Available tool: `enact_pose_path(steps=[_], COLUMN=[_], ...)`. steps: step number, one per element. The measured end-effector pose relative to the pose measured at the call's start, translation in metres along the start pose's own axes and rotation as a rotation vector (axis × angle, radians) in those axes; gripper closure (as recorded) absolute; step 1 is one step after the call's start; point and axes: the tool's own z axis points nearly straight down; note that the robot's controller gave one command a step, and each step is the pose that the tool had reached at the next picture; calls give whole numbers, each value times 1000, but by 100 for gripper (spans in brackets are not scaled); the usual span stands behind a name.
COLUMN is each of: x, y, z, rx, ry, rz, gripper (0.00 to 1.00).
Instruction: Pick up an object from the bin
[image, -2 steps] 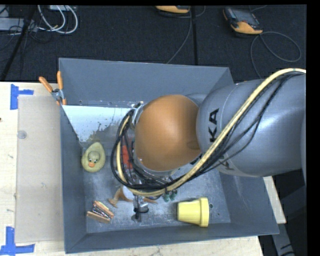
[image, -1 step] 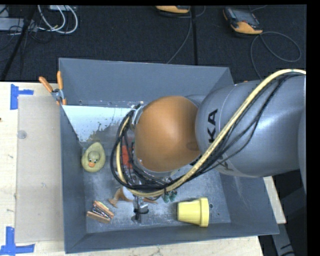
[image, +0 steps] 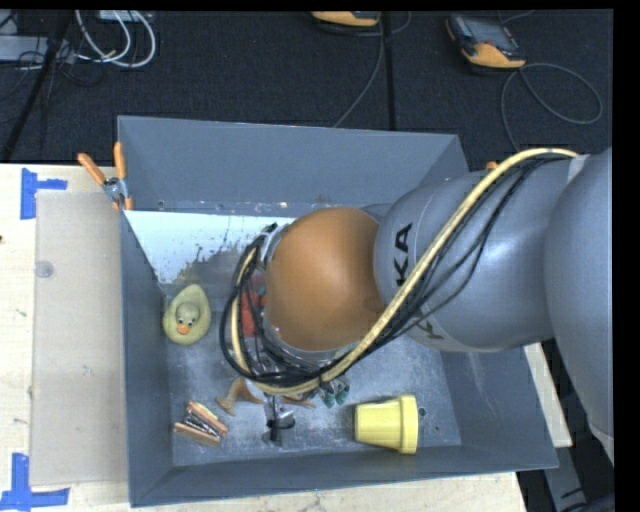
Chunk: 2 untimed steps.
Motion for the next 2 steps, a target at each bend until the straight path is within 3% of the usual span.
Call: enact_pose_path(steps=[1, 2], x=[-15, -22], y=[-37, -48], z=[42, 52], rx=[-2, 1], ry=[7, 10], rz=[-90, -156], gripper=[0, 0])
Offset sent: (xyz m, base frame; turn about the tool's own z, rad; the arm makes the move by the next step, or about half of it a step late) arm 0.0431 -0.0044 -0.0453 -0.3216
